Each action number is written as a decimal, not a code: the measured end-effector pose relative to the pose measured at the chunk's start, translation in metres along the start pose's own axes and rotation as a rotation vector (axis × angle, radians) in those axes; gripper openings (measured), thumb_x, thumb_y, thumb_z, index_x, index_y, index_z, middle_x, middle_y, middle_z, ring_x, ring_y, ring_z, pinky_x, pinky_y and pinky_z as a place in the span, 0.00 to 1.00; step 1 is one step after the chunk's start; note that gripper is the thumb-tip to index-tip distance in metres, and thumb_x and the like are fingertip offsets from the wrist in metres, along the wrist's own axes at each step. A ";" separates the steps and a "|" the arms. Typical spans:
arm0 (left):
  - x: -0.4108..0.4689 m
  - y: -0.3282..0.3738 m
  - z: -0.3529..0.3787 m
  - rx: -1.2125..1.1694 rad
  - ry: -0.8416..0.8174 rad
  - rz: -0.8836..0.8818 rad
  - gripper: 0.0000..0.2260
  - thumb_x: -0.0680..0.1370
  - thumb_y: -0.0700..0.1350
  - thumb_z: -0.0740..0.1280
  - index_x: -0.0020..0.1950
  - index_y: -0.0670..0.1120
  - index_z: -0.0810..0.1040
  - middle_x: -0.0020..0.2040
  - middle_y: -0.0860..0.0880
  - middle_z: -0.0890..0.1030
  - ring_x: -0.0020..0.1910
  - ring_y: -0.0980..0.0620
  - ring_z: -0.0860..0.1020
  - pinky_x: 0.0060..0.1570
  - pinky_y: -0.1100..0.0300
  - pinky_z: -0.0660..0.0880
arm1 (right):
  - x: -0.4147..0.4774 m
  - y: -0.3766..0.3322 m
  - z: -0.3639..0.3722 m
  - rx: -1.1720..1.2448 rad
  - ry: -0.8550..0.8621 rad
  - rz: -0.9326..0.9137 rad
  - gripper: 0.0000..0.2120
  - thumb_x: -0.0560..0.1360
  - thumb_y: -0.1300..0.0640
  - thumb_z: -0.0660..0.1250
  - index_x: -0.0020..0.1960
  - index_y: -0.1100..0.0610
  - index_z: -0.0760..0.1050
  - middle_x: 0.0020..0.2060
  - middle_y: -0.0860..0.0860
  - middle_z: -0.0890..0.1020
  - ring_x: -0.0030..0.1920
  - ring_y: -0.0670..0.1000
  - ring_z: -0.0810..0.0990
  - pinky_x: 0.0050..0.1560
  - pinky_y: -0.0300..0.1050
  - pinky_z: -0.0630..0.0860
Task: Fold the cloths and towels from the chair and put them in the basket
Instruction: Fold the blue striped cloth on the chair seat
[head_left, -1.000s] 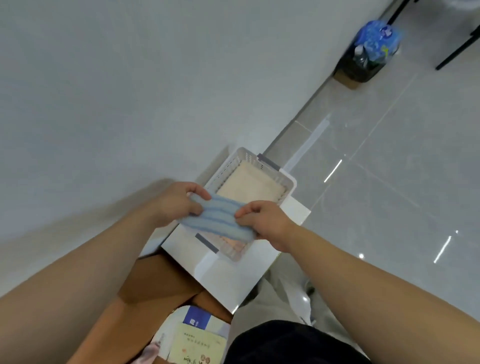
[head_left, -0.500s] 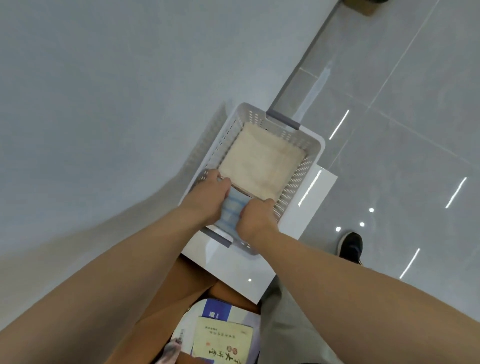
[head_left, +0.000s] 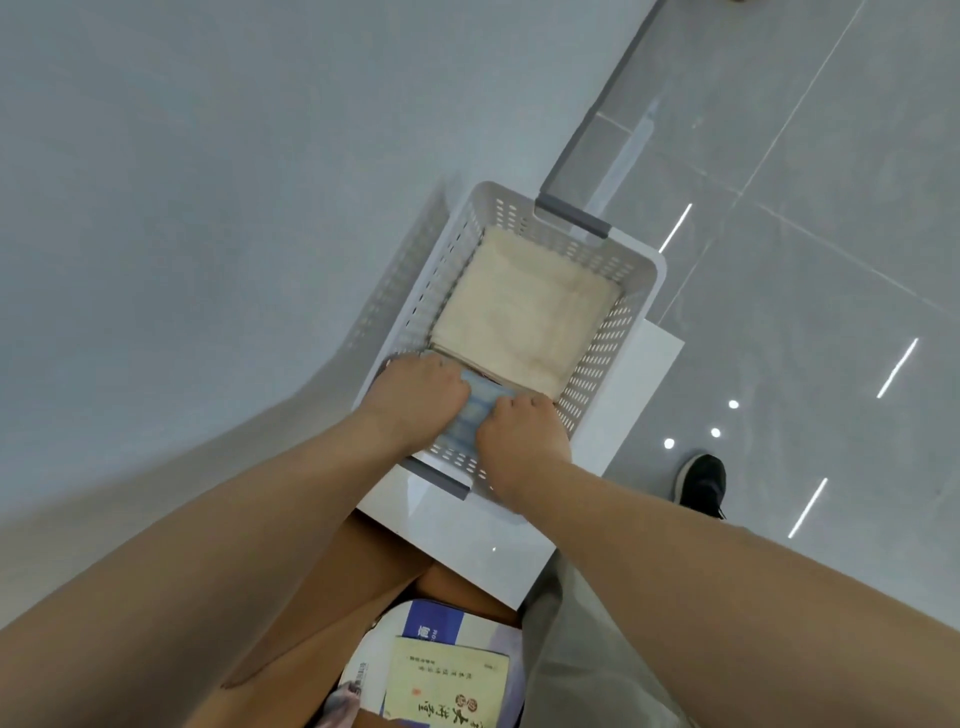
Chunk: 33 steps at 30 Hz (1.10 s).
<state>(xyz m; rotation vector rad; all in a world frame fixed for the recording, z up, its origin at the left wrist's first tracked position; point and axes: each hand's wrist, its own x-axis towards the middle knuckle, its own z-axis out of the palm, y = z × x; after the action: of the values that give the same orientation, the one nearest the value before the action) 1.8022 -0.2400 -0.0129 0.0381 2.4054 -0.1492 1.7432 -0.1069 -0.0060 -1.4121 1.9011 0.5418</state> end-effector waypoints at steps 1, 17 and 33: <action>0.002 -0.002 0.001 -0.028 -0.032 0.050 0.12 0.75 0.34 0.64 0.57 0.45 0.74 0.55 0.45 0.74 0.54 0.44 0.76 0.39 0.52 0.68 | 0.000 0.002 -0.004 0.000 -0.029 -0.035 0.09 0.76 0.54 0.63 0.55 0.50 0.77 0.52 0.52 0.78 0.54 0.56 0.76 0.57 0.50 0.71; 0.038 -0.001 0.023 0.091 -0.192 0.046 0.11 0.75 0.32 0.66 0.54 0.41 0.80 0.54 0.45 0.81 0.52 0.44 0.81 0.39 0.55 0.70 | 0.036 0.004 0.009 -0.041 -0.076 -0.095 0.10 0.78 0.63 0.63 0.55 0.54 0.79 0.54 0.51 0.82 0.56 0.57 0.79 0.55 0.52 0.76; -0.040 -0.007 -0.045 -0.448 -0.337 -0.195 0.04 0.76 0.37 0.66 0.49 0.44 0.76 0.49 0.45 0.76 0.47 0.45 0.77 0.43 0.54 0.73 | -0.053 0.018 -0.059 0.004 -0.138 -0.207 0.07 0.79 0.63 0.61 0.53 0.57 0.76 0.53 0.54 0.78 0.57 0.57 0.76 0.47 0.47 0.67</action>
<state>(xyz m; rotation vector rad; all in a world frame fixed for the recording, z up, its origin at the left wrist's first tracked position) 1.8016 -0.2412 0.0477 -0.3972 2.0513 0.2754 1.7175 -0.1074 0.0714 -1.5073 1.6246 0.5204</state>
